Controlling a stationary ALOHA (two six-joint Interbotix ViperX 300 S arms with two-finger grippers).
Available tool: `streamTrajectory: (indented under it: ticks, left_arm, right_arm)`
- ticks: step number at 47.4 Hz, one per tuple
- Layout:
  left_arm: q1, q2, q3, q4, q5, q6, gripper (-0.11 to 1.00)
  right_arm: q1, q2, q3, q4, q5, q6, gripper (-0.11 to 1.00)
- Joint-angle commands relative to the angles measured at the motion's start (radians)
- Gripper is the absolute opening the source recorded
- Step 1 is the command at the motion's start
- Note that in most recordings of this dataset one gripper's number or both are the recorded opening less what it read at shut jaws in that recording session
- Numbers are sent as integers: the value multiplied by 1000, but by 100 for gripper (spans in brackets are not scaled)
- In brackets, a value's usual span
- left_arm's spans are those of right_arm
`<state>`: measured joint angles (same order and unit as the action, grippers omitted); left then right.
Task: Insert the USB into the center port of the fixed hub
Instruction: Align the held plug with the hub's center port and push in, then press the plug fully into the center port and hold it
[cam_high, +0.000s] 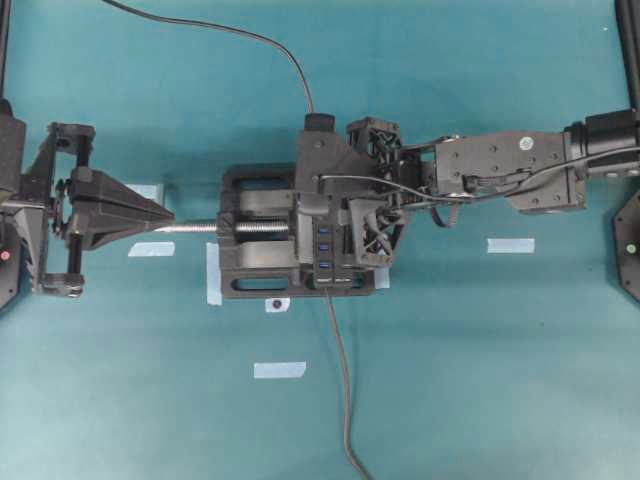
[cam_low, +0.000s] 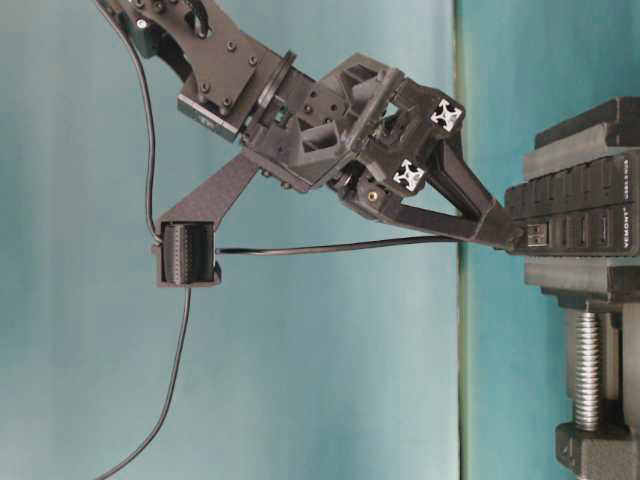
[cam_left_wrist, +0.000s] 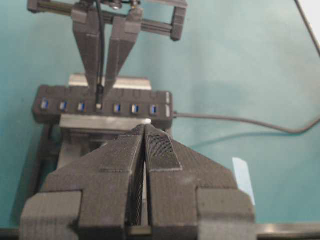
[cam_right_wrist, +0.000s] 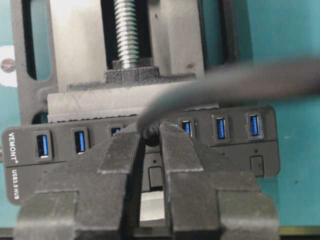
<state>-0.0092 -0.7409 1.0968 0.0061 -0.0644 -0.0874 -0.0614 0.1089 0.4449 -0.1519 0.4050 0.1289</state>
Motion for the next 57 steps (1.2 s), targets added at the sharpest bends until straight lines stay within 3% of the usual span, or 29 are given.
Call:
streamTrajectory:
  ticks: [1,57]
  left_arm:
    - [0,-2,-26,2,-6,-2,0]
    - [-2,0,-23,3,-6,-2,0]
  right_arm:
    - [3,-14,-8,-2,-3,0,8]
    - [2,15,20,-2,-11,2,8]
